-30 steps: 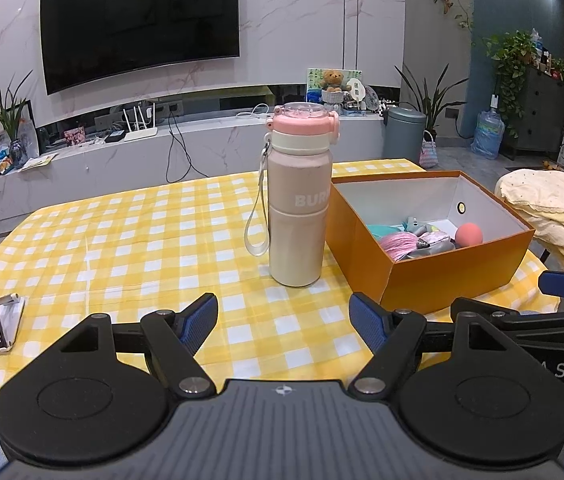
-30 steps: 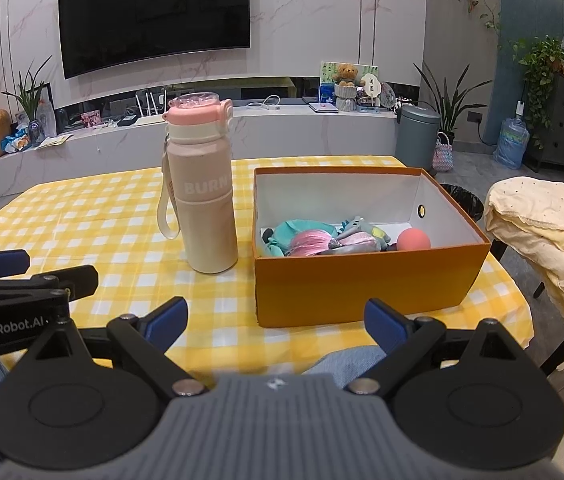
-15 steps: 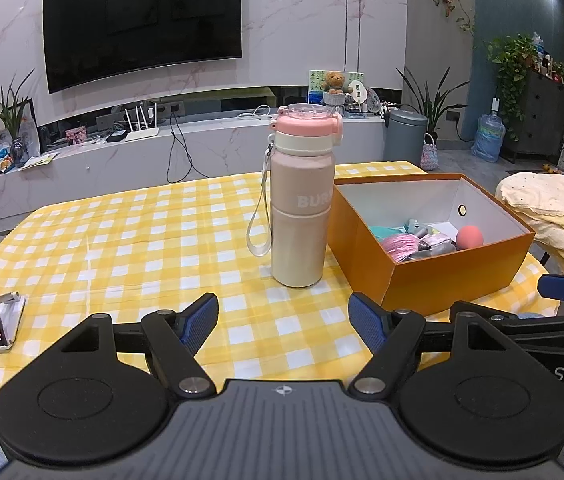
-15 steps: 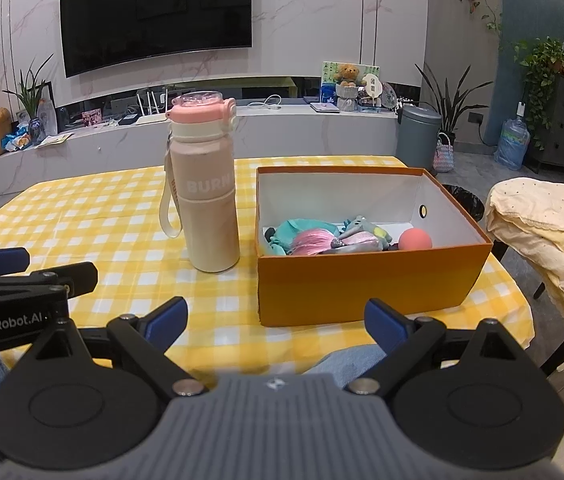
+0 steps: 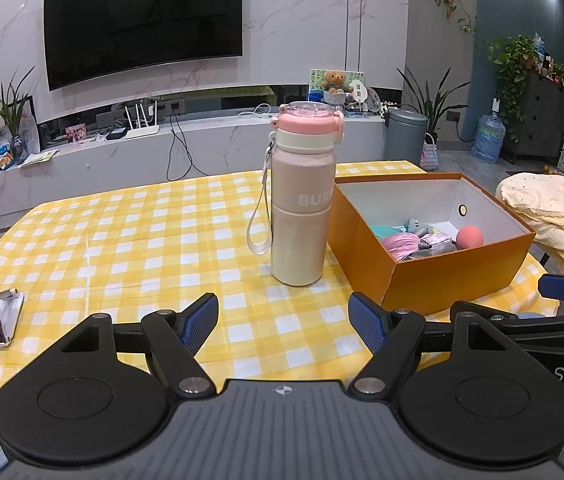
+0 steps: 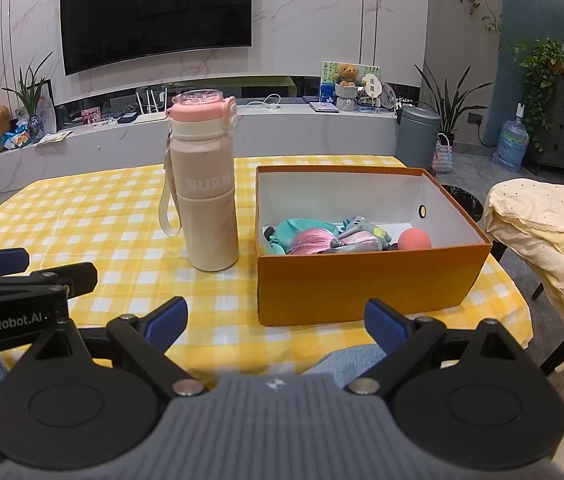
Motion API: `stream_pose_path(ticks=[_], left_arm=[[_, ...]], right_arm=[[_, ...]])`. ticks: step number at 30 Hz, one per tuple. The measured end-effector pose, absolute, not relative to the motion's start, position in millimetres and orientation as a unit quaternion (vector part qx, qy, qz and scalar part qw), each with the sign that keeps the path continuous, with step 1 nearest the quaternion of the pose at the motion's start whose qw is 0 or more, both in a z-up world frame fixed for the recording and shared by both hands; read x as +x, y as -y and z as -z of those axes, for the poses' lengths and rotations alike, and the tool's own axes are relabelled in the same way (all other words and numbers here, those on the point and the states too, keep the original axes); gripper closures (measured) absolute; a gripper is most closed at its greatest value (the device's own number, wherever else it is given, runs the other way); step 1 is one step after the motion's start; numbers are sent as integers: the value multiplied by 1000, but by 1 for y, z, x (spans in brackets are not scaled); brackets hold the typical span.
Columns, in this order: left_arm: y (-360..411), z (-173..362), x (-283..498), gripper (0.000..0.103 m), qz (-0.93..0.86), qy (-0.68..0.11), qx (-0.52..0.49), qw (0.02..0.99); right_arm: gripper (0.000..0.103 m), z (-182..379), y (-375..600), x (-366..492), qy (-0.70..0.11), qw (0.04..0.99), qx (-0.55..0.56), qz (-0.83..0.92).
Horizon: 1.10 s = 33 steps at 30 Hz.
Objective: Organize soft objects
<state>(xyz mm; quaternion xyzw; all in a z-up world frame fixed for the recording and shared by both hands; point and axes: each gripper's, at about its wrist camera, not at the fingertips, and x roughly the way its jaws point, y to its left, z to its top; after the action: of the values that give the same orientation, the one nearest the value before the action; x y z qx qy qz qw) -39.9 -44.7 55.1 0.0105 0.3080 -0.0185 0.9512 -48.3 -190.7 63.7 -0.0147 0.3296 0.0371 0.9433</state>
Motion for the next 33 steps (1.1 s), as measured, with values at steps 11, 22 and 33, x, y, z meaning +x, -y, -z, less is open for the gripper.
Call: stream_pose_path(ticks=[11,22,33], left_arm=[[47,-51,-43,19,17,-306,18,952],[47,-51,-43,19,17,-307,17,951],[46,-50,-43,21,18,-306,14,952]], right_arm=[[9,-62,189,-49,-330,943,-18,-36],[9,-62,189,-48,-332,942,-17,-36],[9,-62,186,-48,-332,942,-20,-38]])
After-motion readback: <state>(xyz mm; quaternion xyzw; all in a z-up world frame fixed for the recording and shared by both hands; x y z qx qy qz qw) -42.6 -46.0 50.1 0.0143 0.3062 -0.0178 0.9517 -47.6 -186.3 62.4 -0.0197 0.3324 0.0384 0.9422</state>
